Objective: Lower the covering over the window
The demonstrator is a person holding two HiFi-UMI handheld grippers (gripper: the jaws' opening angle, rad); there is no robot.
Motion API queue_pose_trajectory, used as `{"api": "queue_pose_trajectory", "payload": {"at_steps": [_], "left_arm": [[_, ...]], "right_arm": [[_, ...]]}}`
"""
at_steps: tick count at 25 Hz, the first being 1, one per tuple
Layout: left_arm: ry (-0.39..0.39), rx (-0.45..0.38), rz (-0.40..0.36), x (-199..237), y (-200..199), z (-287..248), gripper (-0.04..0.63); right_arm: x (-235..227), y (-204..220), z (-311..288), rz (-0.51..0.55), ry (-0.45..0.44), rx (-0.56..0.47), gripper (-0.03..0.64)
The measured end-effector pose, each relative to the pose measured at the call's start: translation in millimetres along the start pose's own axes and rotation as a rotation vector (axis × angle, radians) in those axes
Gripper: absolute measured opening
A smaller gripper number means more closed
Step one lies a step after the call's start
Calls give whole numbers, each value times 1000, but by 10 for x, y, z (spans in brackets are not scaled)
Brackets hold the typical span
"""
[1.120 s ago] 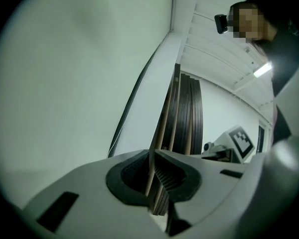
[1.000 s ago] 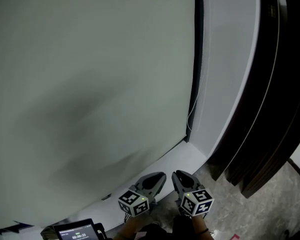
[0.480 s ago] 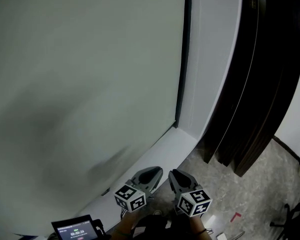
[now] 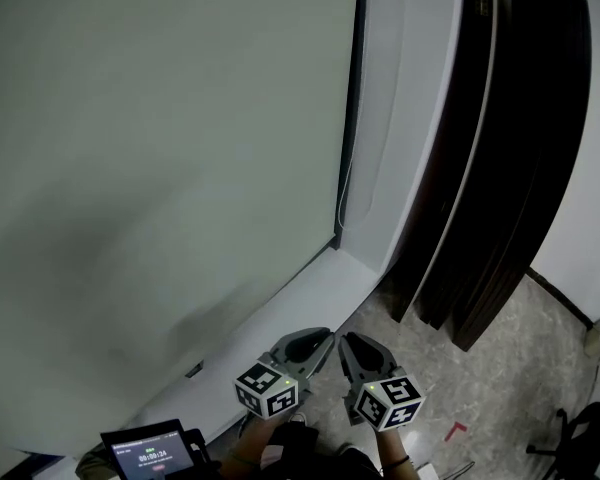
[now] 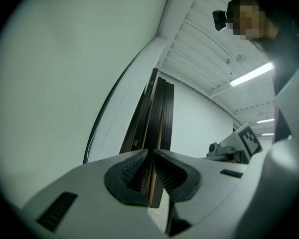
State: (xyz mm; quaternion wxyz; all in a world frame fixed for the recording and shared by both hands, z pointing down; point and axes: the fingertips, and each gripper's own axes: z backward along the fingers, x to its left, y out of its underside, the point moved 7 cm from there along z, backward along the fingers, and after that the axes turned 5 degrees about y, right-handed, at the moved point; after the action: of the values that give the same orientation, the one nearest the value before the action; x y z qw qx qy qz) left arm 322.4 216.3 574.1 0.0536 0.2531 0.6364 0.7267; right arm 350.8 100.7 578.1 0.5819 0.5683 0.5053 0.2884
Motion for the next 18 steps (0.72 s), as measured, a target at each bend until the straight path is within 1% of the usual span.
{"api": "queue_pose_trajectory", "payload": {"at_steps": [5, 10, 12, 15, 16, 18], "left_arm": [[-43, -19, 6, -425, 147, -185, 31], [-64, -8, 19, -506, 253, -278, 31], [-71, -5, 21, -695, 340, -321, 31], [-97, -6, 8, -1088, 484, -390, 31], [-107, -8, 4, -1158, 504, -398, 31], [-123, -14, 4, -1163, 495, -397, 31]], "right_arm": [[-241, -54, 488, 52, -14, -1, 58], [-383, -114, 513, 43, -18, 11, 57], [-462, -102, 665, 50, -18, 13, 54], [-576, -74, 1010, 68, -44, 10, 52], [-591, -71, 1067, 71, -55, 10, 52], [-587, -84, 1063, 74, -71, 9, 51]]}}
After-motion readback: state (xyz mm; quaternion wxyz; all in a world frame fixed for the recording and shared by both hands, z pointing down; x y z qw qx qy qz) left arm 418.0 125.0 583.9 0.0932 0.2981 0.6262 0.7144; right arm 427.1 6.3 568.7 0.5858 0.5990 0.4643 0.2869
